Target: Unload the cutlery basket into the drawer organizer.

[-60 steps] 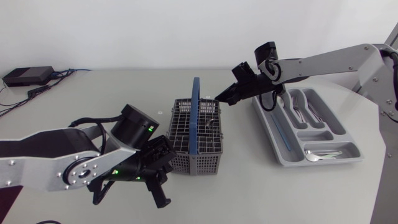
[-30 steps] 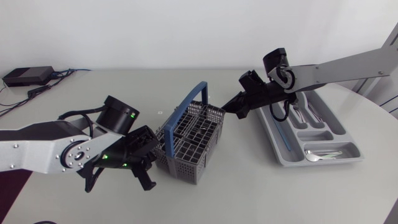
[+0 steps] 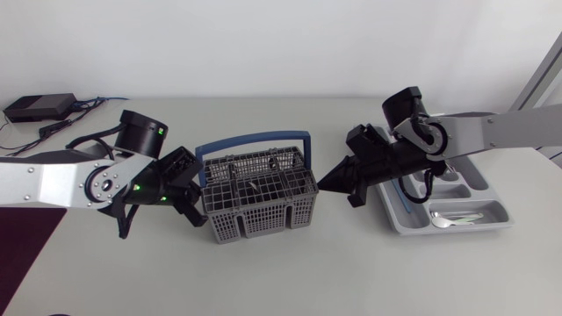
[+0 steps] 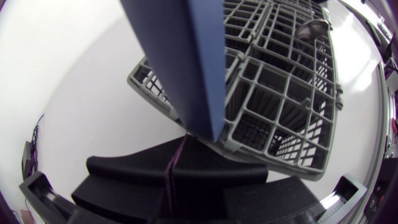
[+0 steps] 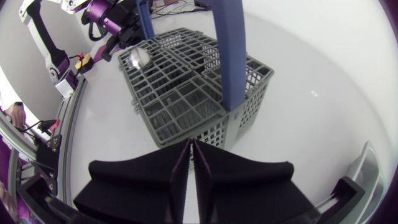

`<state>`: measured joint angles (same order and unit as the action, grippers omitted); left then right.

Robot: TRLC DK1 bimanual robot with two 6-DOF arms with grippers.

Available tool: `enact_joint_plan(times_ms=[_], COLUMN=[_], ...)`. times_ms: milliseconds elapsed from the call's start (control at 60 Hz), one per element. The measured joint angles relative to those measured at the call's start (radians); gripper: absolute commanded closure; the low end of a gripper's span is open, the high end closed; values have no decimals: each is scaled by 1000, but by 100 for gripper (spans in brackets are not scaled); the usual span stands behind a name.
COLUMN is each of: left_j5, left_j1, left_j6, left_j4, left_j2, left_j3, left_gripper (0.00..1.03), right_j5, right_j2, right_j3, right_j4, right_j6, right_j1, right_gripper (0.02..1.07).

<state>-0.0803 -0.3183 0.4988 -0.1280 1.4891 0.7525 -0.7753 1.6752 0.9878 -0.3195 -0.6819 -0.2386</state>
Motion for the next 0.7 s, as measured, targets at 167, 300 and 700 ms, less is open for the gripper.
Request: enact_joint_plan(times_ms=[167,300,700], left_j5=[-16,-36,-109], left_j1=[32,73,189], left_j6=[0,0,-87], left_j4=[7,7,-357], left_j2=[77,103,-186], left_j3=[82,118,124], left_gripper=[97,97,97], right_j5=[1,24,111], right_j2=[-40,-78,-219], right_j3=[-44,-70,-119], right_j4=[0,0,8], right_j6=[0,0,24], right_j1=[-19,-51,-29], right_gripper=[96,96,89])
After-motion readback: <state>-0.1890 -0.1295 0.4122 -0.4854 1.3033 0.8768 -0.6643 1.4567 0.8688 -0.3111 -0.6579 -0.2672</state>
